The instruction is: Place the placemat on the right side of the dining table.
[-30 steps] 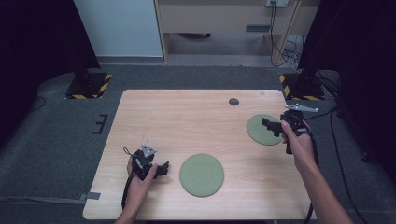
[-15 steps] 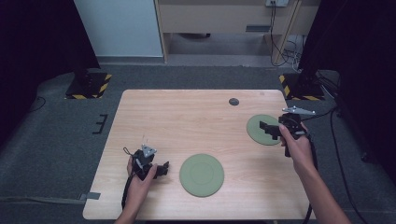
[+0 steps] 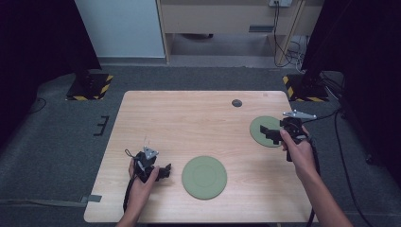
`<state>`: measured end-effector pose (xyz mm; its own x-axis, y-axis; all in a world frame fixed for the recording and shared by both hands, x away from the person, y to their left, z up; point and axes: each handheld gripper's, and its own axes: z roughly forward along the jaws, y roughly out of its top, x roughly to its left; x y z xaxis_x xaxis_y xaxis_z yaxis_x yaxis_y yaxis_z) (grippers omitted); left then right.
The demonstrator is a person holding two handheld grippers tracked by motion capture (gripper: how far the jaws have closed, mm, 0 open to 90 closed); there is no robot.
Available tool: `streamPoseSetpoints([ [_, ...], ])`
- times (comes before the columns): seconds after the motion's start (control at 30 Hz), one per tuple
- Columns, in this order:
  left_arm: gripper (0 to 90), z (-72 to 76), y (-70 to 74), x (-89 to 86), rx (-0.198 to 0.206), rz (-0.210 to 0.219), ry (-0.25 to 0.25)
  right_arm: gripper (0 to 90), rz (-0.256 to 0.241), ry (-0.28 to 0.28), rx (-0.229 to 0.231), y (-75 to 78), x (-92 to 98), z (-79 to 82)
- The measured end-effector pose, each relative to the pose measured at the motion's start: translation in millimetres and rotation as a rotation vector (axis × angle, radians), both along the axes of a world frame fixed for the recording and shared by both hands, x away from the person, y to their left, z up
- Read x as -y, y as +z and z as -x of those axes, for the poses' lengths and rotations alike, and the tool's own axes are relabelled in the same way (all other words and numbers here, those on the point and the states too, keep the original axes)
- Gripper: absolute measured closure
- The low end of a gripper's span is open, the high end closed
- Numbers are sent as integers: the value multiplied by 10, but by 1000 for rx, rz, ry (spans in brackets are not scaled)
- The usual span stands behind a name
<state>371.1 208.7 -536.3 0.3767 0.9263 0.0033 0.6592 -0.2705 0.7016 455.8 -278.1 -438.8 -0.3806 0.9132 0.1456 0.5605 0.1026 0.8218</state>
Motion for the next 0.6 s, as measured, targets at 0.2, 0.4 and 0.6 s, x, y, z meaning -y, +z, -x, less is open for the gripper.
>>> streamPoseSetpoints([
  [0.2, 17, 0, 0, 0, 0, 0, 0, 61, 1, 9, 2, -5, -36, 45],
  [0.4, 17, 0, 0, 0, 0, 0, 0, 60, 7, 19, 3, -25, -58, 80],
  [0.6, 16, 0, 0, 0, 0, 0, 0, 59, 9, 22, 2, -36, -77, 106],
])
